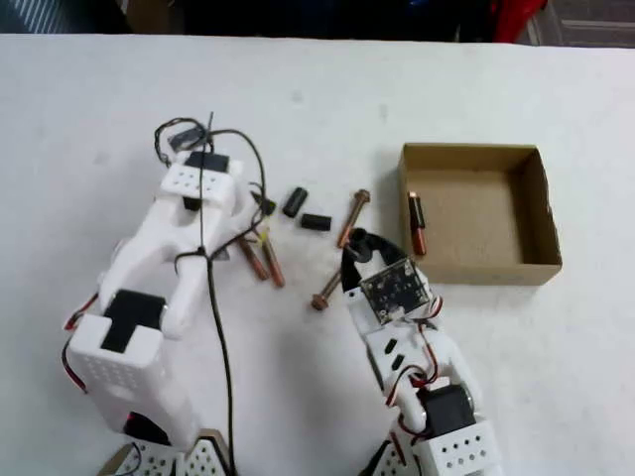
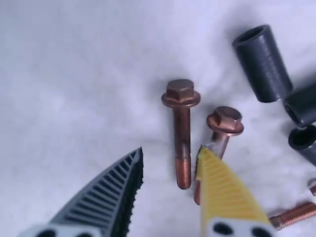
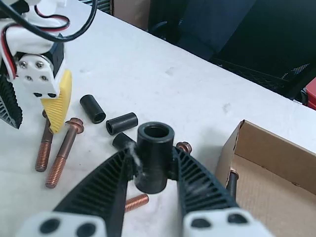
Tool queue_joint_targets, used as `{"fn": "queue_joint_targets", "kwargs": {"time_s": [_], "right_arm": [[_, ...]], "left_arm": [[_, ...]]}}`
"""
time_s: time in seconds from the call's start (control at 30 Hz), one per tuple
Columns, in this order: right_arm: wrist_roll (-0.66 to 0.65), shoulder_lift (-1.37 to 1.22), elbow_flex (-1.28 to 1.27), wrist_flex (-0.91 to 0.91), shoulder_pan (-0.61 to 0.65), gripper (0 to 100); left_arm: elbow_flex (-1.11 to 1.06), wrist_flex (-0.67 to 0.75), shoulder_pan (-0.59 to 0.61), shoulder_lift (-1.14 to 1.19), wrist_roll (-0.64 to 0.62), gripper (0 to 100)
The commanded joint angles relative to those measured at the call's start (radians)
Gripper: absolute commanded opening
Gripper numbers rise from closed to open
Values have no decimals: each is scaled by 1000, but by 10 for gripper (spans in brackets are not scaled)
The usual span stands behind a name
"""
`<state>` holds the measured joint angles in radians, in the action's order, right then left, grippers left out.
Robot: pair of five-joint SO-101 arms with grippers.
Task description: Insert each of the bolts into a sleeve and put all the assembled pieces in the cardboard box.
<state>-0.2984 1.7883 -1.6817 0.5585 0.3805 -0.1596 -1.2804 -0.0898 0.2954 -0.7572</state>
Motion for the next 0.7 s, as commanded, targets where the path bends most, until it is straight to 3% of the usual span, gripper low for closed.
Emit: {"fn": "queue_joint_targets", "kwargs": {"time_s": [0.0,0.37,0.67], "right_arm": [[3,10,-8,-24,-5,16],[3,10,-8,-24,-5,16],[3,7,-8,-24,-5,16]], "left_arm": [[2,20,15,-7,-8,192],[-163,269,28,-8,-9,190],[-157,282,36,-8,-11,188]]}}
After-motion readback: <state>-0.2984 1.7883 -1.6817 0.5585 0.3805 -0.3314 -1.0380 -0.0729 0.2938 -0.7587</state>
